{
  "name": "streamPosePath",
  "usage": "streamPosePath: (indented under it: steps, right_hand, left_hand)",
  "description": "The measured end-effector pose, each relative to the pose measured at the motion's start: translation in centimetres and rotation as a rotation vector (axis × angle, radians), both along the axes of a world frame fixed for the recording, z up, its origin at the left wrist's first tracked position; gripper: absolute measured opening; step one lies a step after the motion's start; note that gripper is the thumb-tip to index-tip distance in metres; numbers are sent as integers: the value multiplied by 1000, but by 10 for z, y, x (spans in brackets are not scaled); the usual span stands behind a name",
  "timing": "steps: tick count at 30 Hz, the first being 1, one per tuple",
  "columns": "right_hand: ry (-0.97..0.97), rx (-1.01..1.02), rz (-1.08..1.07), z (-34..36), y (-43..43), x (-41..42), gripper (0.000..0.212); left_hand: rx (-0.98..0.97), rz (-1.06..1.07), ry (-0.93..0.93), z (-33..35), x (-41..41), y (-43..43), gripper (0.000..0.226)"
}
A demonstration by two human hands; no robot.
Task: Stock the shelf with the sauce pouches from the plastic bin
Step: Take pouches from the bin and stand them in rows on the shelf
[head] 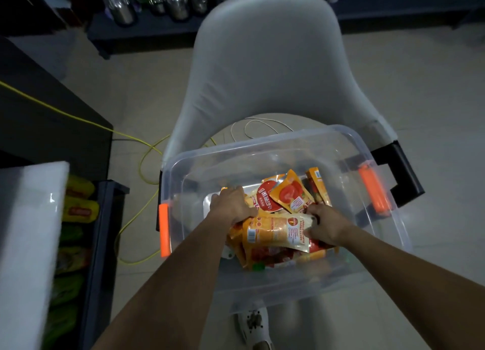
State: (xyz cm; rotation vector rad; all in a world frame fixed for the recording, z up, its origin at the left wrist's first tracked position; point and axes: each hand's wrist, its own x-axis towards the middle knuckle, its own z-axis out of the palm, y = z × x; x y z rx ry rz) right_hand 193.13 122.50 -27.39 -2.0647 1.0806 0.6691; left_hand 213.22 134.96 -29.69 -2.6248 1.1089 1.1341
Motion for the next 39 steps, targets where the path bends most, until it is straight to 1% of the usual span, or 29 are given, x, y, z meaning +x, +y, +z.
streamPosePath:
  steps: [2,3,4,6,8,9,11,12,15,16,18,20,22,24,26,28,32,34,35,36,38,39]
  right_hand:
    - [-99,80,-100,10,1,-5,16]
    - [-153,135,-159,18,2,-7,14]
    - [-198,181,-202,26,4,-8,20]
    - [-261,218,-213,43,8,-11,28]
    - [-313,196,-211,58,14,-15,23]
    - [-341,180,-211,66,17,-17,21]
    - [-412,129,-173,85,23,-19,34]
    - [-444,116,-161,96,26,-20,37]
    - [-486,131,-218,133,35,-26,19]
    - [-493,131,-248,147,38,-30,17]
    - [-505,151,-272,174,46,-38,15]
    - [-528,153,-218,204,61,-45,22]
    - [-546,120,-114,236,79,-51,30]
    - [-549,94,5,268,99,-56,32]
    - [-553,108,91,300,118,-61,29]
    - [-590,131,186,331,138,-67,18]
    - [-735,127,386,378,186,-72,11]
    - [-792,160,439,401,212,-71,14]
    - [-812,144,468,413,227,-70,15]
    - [-826,53,513,424,240,-67,13]
    - [-821,-336,678,447,265,-60,9]
    - [-829,-482,733,457,279,-58,10]
  left_hand:
    - [-8,89,90,6,1,4,64]
    - [-14,141,150,9,0,8,60]
    - [-16,178,194,12,-2,13,55]
    - [-28,228,216,18,-11,27,44]
    - [-86,338,225,26,-22,42,38]
    - [-129,398,222,33,-27,49,38]
    - [-234,511,193,51,-35,61,41]
    - [-299,579,195,63,-39,67,43]
    - [-502,731,290,105,-56,87,52]
    - [-565,757,330,121,-65,95,51]
    - [-675,815,375,154,-84,116,40]
    - [-780,873,392,186,-106,137,30]
    - [-871,926,408,215,-129,158,25]
    - [-948,993,417,241,-150,180,18]
    - [-1012,1079,426,265,-171,204,12]
    - [-1070,1139,431,287,-191,231,16]
    - [-1204,1242,419,325,-221,285,13]
    - [-1250,1291,391,345,-233,314,16]
    - [-1269,1310,377,354,-238,329,16]
    - [-1289,1326,365,363,-243,344,15]
    - [-1321,1364,330,378,-251,374,18]
    - [-1330,1382,307,385,-255,389,22]
